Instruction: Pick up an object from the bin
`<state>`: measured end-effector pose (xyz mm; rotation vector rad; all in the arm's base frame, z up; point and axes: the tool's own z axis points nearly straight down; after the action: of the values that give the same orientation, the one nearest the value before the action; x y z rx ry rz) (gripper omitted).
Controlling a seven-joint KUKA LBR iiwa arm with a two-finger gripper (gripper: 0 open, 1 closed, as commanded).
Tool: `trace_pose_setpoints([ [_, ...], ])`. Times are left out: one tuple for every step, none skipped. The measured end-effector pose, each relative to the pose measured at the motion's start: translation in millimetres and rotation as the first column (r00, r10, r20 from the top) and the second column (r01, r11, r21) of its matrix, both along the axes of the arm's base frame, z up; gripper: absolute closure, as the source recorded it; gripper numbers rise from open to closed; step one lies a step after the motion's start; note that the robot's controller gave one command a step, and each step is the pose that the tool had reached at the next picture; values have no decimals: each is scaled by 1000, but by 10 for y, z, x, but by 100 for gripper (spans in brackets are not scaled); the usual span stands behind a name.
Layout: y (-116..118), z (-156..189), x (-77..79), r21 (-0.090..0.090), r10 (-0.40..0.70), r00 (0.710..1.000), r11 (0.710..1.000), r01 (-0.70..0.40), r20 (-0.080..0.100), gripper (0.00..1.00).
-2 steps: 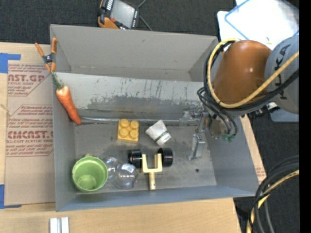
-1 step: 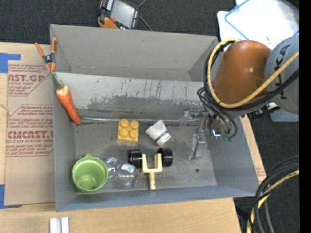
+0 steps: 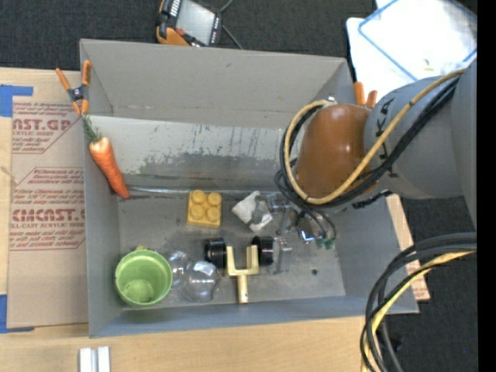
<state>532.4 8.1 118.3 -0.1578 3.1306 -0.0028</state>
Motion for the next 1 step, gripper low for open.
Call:
trace_pose_setpoints([
  [119,-463,-167,-2,72,997,997,-72,6,100],
])
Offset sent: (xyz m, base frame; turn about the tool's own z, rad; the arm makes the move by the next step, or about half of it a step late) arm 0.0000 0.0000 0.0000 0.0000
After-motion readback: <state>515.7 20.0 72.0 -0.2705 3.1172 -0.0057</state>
